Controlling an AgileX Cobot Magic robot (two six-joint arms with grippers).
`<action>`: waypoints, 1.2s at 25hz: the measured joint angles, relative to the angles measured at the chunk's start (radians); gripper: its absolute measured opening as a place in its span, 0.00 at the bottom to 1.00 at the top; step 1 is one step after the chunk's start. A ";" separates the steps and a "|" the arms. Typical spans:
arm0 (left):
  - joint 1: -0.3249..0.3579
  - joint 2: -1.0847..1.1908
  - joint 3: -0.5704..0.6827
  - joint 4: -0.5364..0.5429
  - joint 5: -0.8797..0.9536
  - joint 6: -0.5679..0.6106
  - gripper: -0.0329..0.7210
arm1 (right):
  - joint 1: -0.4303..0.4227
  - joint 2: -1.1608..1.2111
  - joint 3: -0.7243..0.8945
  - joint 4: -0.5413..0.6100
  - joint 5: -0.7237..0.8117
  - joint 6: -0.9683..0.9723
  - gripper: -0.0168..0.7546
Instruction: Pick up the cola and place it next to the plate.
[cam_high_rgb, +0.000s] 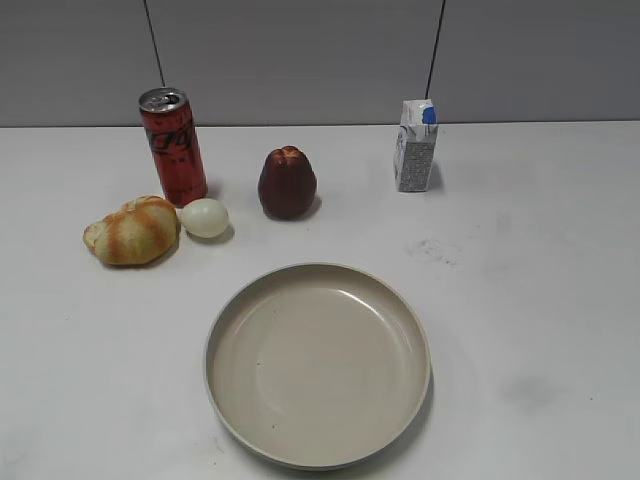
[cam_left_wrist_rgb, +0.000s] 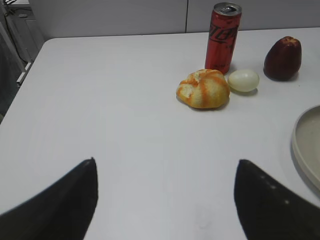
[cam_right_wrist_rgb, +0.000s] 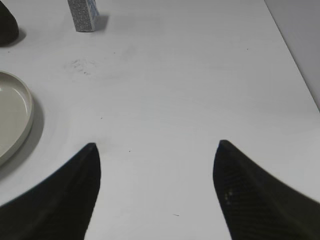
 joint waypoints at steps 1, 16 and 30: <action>0.000 0.000 0.000 0.000 0.000 0.000 0.91 | 0.000 0.000 0.000 0.000 0.000 0.000 0.71; 0.000 0.043 -0.020 -0.045 -0.060 0.000 0.91 | 0.000 0.000 0.000 0.000 0.000 0.000 0.71; -0.050 1.013 -0.437 -0.052 -0.524 0.021 0.90 | 0.000 0.000 0.000 0.000 0.000 0.000 0.71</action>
